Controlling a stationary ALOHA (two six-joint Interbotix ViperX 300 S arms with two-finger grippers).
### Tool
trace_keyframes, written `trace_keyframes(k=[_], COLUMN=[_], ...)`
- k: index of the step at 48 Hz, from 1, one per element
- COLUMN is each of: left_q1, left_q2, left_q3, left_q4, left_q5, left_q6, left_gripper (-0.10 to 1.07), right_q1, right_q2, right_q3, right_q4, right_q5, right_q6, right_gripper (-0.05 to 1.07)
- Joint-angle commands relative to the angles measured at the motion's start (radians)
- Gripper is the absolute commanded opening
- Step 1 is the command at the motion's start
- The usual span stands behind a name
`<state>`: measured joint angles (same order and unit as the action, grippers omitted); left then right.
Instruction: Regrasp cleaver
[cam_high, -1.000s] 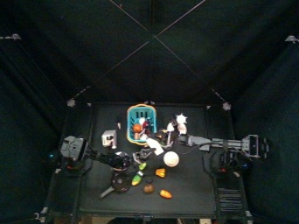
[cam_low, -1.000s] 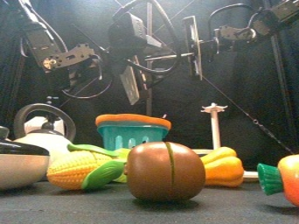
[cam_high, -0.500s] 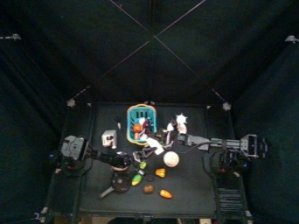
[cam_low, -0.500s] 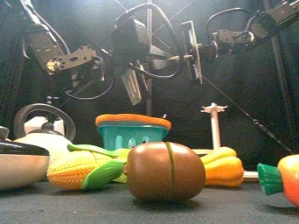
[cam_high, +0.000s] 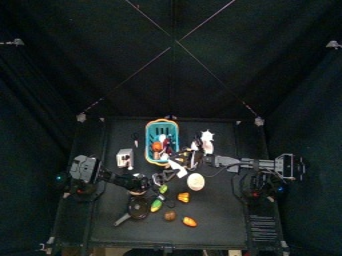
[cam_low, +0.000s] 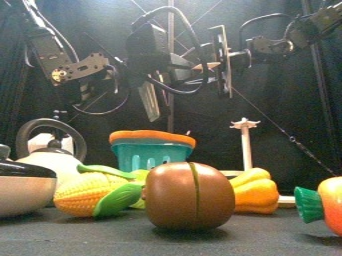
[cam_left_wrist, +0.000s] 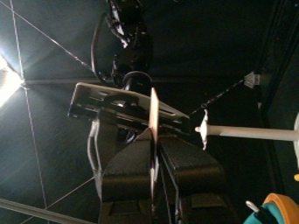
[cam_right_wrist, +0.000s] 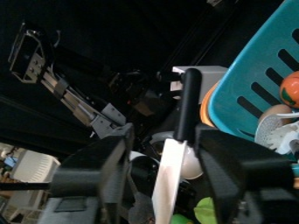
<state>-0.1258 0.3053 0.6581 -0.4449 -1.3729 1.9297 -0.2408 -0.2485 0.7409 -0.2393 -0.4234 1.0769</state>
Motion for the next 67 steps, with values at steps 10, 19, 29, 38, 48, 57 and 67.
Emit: trace_keyframes(k=[10,19,29,38,48,57,67], left_q1=[-0.003,-0.025,-0.038,-0.038,-0.063,-0.074,-0.067], left_q2=[-0.026,-0.043,-0.075,-0.086,-0.094,-0.117,-0.189], left_q3=[-0.006,0.015,0.043,0.054,0.067,0.114,0.209], left_q4=[-0.009,-0.014,-0.012,-0.012,-0.017,-0.009,0.063], left_q5=[-0.006,-0.018,-0.031,-0.031,-0.071,-0.121,-0.135], left_q6=[-0.018,-0.063,-0.166,-0.201,-0.268,-0.563,-0.902], left_gripper=[0.39,0.39,0.39,0.39,0.39,0.39,0.39], right_q1=[-0.005,-0.043,-0.063,-0.066,-0.057,-0.017,0.067], right_q2=[-0.098,-0.183,-0.275,-0.298,-0.298,-0.304,-0.313], right_q3=[0.029,0.109,0.172,0.195,0.189,0.190,0.179], right_q4=[-0.064,-0.152,-0.184,-0.193,-0.324,-0.552,-0.673], right_q5=[-0.017,-0.017,0.014,0.089,0.179,0.236,0.290], right_q6=[-0.015,-0.015,-0.011,-0.008,-0.014,-0.011,-0.011], right_gripper=[1.04,1.04,1.04,1.04,1.04,1.04,1.04])
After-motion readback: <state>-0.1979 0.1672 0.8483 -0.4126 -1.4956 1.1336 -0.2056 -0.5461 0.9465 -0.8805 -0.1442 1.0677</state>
